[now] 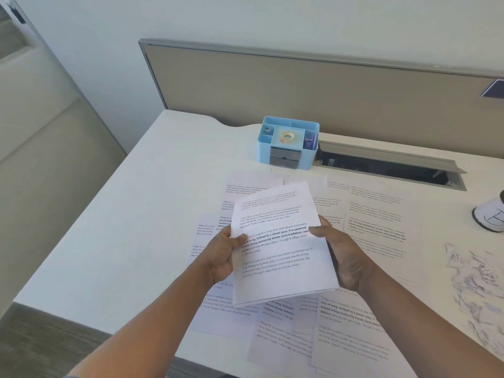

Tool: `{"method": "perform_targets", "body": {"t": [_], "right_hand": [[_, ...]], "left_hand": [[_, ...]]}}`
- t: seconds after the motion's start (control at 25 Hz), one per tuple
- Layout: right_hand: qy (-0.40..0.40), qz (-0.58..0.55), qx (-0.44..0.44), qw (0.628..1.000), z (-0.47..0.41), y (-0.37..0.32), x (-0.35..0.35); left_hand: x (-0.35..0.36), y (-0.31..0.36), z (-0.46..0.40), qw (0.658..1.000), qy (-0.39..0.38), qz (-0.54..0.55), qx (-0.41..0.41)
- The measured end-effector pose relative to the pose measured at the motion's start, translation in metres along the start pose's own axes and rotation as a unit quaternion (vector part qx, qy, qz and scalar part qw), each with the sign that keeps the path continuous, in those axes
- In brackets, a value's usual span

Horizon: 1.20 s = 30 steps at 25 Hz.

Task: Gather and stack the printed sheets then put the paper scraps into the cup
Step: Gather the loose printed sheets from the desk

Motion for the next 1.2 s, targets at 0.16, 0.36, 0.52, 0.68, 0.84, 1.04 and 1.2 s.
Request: {"method": "perform_targets", "body": {"t": [0.16, 0.36, 0.52, 0.68, 0.84, 1.04, 1.2], "right_hand": [[0.116, 0.136, 0.077, 0.981, -0.009, 0.019, -0.032], [0.117, 0.288, 0.044, 0.949, -0.003, 0.013, -0.030], [0.070, 0.046, 0.004, 0.996, 0.005, 0.000, -0.026], [0.023, -0.069, 0.019, 0.997, 0.011, 0.010, -0.018], [0.138, -0.031, -0.027, 0.990, -0.002, 0.035, -0.022], [0.198, -0.002, -0.097, 0.975, 0.006, 0.006, -0.043], [0.207, -0.004, -0.143, 0.968, 0.021, -0.031, -0.065]], "left_hand": [[0.002, -0.004, -0.003, 0.994, 0.029, -0.099, -0.028], [0.012, -0.001, 0.001, 0.992, 0.042, -0.118, -0.017], [0.012, 0.012, 0.000, 0.999, 0.047, -0.002, 0.005], [0.017, 0.018, -0.001, 0.993, 0.067, 0.091, 0.039], [0.041, 0.019, 0.002, 0.988, 0.032, 0.120, 0.090], [0.035, 0.023, 0.004, 0.992, 0.035, 0.062, 0.103], [0.005, 0.040, 0.002, 0.987, 0.069, 0.029, 0.142]]}}
Point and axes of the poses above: each hand's wrist, its own z-axis away from the middle knuckle, its own x-axis out of the palm, y = z × x, the point moved 6 cm from there along -z, towards the middle knuckle, and after that the axes turned 7 degrees about -z, right-handed, at the moved point
